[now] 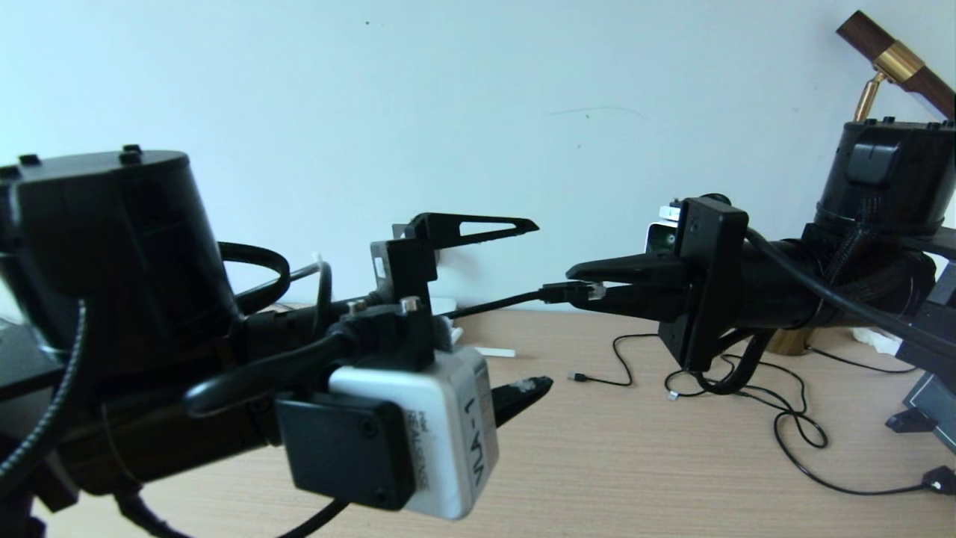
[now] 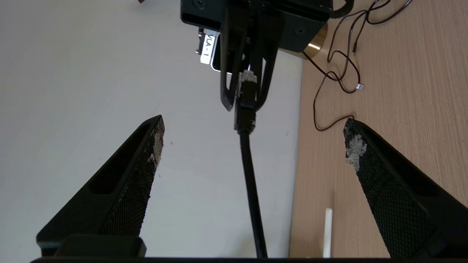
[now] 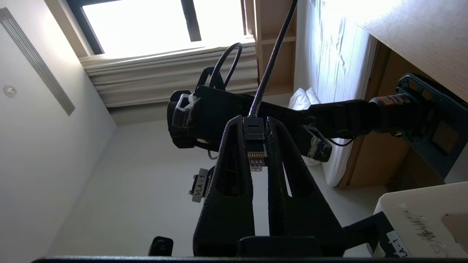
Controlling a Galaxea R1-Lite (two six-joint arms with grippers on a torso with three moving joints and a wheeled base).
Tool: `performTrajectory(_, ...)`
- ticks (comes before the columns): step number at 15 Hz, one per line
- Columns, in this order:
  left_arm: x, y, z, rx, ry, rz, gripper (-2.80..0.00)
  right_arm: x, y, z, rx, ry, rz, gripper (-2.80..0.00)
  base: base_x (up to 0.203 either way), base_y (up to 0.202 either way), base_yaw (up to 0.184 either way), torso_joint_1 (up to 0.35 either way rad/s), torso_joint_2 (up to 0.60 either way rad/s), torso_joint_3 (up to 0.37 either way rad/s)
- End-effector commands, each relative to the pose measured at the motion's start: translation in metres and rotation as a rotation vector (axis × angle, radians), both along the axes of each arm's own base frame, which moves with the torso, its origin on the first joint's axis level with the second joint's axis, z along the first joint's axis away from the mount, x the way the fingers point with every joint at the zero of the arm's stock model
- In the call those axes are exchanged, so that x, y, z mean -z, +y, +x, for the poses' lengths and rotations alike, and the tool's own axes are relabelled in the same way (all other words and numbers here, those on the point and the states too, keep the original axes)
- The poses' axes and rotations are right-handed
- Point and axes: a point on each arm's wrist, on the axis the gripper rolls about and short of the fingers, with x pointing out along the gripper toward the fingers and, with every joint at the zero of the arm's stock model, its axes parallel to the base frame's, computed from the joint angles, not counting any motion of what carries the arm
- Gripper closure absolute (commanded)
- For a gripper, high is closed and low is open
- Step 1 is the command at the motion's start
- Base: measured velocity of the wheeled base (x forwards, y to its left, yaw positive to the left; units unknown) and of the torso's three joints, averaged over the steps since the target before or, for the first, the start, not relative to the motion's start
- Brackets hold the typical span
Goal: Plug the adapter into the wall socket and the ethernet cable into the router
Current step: Hand it to the other hand
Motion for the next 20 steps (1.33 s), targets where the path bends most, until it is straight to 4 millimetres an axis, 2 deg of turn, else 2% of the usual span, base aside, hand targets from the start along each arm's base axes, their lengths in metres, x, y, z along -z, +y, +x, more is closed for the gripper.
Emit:
performTrajectory(1,0.003,-0.005,0.006,0.000,-0.001,0.006,-2.80,-0.002,-0.001,-0.002,-0.011,0.002,0.005,0.00,0.000,0.000,0.000,0.000,0.00,0.000)
performTrajectory(8,-0.001,-0.006,0.008,-0.005,-0.013,-0.009,-2.80,0.001,-0.001,-0.003,-0.013,0.010,0.000,0.00,0.000,0.000,0.000,0.000,0.00,0.000)
performTrajectory(12,-0.003,-0.007,0.009,-0.005,-0.019,-0.014,-2.80,0.005,0.008,-0.004,-0.043,0.021,-0.006,0.00,0.000,0.000,0.000,0.000,0.00,0.000)
performTrajectory(20,-0.002,-0.008,0.011,-0.007,-0.004,-0.021,-2.80,0.007,0.011,-0.001,-0.047,0.024,-0.008,0.00,0.000,0.000,0.000,0.000,0.00,0.000)
